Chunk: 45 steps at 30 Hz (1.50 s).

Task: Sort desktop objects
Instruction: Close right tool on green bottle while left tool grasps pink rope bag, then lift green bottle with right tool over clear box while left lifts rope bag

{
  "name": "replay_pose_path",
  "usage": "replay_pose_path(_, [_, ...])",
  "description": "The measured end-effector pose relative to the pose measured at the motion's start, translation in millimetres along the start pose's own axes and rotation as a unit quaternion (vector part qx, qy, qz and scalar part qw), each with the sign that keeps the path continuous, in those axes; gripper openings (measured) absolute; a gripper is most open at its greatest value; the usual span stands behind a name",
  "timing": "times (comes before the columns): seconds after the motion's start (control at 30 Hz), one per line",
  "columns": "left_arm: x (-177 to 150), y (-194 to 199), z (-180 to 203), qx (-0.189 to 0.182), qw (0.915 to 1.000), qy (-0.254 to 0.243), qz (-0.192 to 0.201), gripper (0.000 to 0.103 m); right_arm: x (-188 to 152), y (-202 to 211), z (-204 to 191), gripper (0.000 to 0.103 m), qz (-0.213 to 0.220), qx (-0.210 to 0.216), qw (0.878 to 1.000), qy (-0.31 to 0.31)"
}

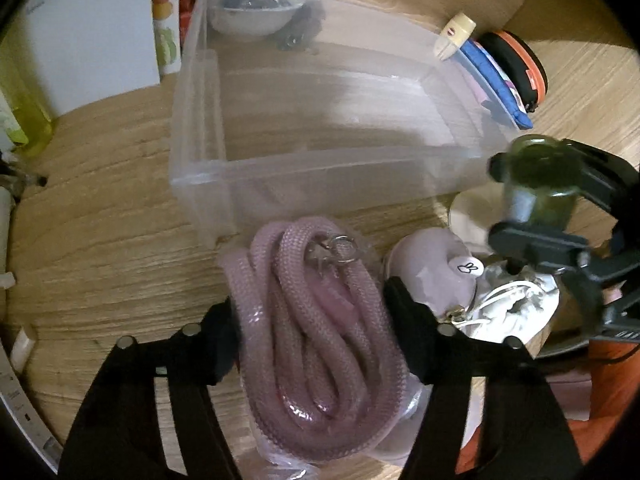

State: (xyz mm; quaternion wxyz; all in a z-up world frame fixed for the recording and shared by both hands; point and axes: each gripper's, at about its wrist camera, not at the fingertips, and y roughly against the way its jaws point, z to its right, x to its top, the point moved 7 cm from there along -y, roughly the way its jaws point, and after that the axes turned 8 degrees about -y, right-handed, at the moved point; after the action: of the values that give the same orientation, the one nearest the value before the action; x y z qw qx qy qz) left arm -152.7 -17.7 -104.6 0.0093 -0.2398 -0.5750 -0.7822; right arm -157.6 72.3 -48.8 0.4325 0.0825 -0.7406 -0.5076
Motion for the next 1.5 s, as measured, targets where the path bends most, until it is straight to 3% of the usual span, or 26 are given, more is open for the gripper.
replay_pose_path(0.4, [-7,43,11,0.065,0.9953,-0.024,0.067,0.053,4,41,8,0.038,0.048,-0.010,0.999,-0.024])
replay_pose_path(0.9, [20,130,18,0.098,0.9763,-0.024,0.191,0.052,21,90,25,0.038,0.121,-0.034,0.991,-0.046])
replay_pose_path(0.93, [24,134,19,0.100,0.9744,-0.024,0.200,0.051,23,92,27,0.038,0.125,-0.037,0.990,-0.047])
replay_pose_path(1.03, [36,143,19,0.106,0.9700,-0.034,0.216,0.024,29,95,34,0.038,0.134,-0.039,0.989,-0.049])
replay_pose_path(1.07, [41,145,20,0.100,0.9699,-0.037,0.219,0.024,31,95,36,0.038,0.137,-0.041,0.989,-0.050])
replay_pose_path(1.17, [55,137,19,0.109,0.9685,-0.045,0.219,0.024,36,90,42,0.038,0.139,-0.043,0.988,-0.052])
replay_pose_path(1.23, [61,116,11,0.122,0.9713,-0.046,0.199,0.024,38,83,47,0.038,0.139,-0.050,0.988,-0.053])
replay_pose_path(1.43, [41,81,-7,0.068,0.9884,-0.021,0.134,0.025,41,55,64,0.038,0.112,-0.039,0.990,-0.076])
replay_pose_path(1.5, [32,81,-3,0.057,0.9904,-0.035,0.121,0.034,40,51,70,0.038,0.108,-0.039,0.990,-0.081])
